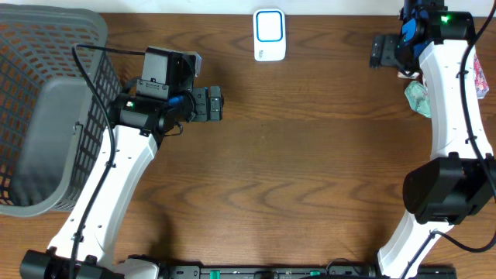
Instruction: Scan the item barcode
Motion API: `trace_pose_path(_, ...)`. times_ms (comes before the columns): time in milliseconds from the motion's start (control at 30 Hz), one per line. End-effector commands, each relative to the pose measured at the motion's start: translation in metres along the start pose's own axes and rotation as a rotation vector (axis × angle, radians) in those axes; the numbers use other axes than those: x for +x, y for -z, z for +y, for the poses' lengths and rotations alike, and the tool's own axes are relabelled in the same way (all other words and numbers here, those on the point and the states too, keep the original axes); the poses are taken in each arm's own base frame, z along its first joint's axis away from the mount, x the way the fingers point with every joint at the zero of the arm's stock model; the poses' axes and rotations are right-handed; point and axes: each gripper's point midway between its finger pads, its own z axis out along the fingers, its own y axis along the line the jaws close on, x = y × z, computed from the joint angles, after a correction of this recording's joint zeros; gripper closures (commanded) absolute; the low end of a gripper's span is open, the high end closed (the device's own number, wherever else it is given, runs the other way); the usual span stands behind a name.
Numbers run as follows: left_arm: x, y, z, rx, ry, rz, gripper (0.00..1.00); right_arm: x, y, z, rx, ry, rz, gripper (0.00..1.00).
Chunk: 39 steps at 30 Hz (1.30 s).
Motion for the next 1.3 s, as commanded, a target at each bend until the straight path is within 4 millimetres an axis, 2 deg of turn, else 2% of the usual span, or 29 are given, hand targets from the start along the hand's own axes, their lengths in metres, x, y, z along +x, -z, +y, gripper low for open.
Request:
trace_pose_path(0, -0.002, 0.001, 0.002, -0.007, -0.003, -0.005, 0.02, -0.012, -0.002, 0.007, -0.025, -0.017, -0.043, 0.01)
trace_pose_path(133, -0.002, 0.001, 0.002, -0.007, -0.003, -0.005, 0.02, -0.011, -0.002, 0.007, -0.024, -0.015, -0.039, 0.01)
trace_pose_path(200, -0.002, 0.001, 0.002, -0.007, -0.003, -0.005, 0.02, -0.011, -0.001, 0.015, -0.075, -0.049, -0.036, 0.01)
trace_pose_path(400, -0.002, 0.001, 0.002, -0.007, -0.003, -0.005, 0.02, 0.028, 0.02, 0.089, -0.511, -0.062, 0.165, 0.01)
trace_pose_path(633, -0.002, 0.001, 0.002, -0.007, -0.003, -0.005, 0.02, 0.038, 0.039, 0.13, -0.652, -0.012, 0.195, 0.01)
trace_pose_path(667, -0.002, 0.001, 0.002, -0.007, -0.003, -0.005, 0.02, 0.046, 0.046, 0.143, -0.695, 0.005, 0.222, 0.01)
trace_pose_path(833, -0.002, 0.001, 0.002, -0.007, -0.003, -0.005, 0.02, 0.072, 0.071, 0.182, -0.809, 0.067, 0.305, 0.01)
trace_pose_path(967, -0.002, 0.001, 0.002, -0.007, -0.003, -0.005, 0.02, 0.109, 0.087, 0.213, -0.804, 0.187, 0.373, 0.01)
trace_pose_path(1033, -0.002, 0.001, 0.002, -0.007, -0.003, -0.005, 0.02, 0.124, 0.085, 0.219, -0.724, 0.259, 0.373, 0.01)
trace_pose_path(1133, -0.002, 0.001, 0.002, -0.007, -0.003, -0.005, 0.02, 0.134, 0.078, 0.223, -0.569, 0.355, 0.317, 0.01)
trace_pose_path(1267, -0.002, 0.001, 0.002, -0.007, -0.003, -0.005, 0.02, 0.146, 0.083, 0.24, -0.507, 0.453, 0.266, 0.01)
